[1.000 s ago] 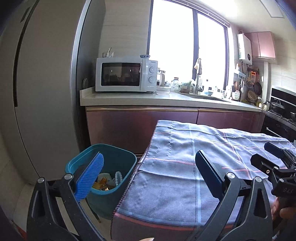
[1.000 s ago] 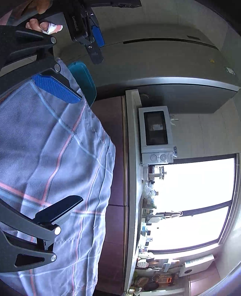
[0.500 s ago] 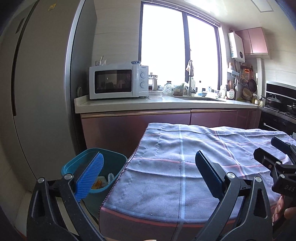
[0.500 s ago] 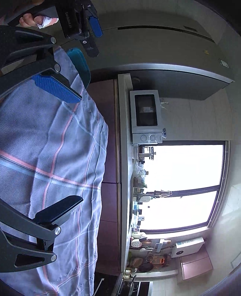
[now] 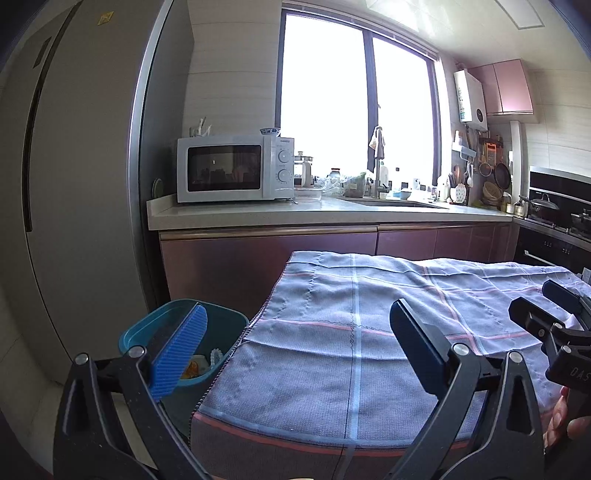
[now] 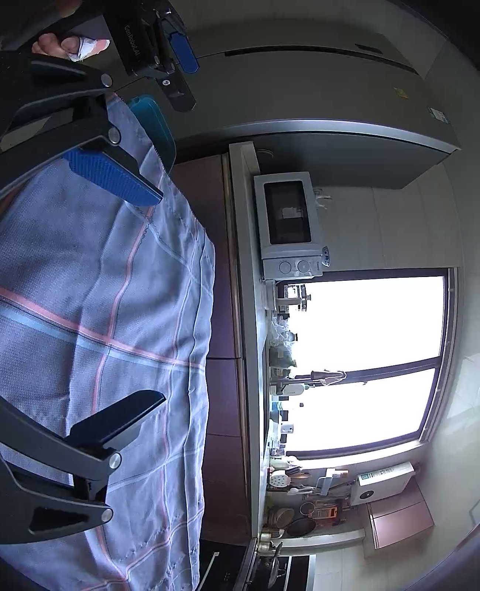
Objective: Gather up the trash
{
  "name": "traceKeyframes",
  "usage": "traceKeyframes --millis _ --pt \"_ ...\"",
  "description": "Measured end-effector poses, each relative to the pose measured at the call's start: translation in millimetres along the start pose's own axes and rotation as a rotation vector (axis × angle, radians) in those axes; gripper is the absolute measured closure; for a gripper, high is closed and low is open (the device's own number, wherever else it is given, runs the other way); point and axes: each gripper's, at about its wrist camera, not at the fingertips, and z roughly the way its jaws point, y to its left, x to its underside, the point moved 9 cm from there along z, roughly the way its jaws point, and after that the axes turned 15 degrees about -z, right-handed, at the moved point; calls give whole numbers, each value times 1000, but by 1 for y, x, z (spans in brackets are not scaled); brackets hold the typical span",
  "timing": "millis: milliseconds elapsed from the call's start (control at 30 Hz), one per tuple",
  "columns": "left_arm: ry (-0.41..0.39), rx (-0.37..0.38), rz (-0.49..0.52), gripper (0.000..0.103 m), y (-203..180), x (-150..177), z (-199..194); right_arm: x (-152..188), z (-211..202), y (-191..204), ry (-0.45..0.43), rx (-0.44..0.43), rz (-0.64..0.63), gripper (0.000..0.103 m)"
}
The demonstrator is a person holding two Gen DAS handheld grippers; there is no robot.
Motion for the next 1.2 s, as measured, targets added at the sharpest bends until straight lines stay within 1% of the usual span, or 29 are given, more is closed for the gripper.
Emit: traceKeyframes --millis 1200 --pt "-11 -5 -2 6 -4 1 -2 -2 -1 -7 1 1 13 7"
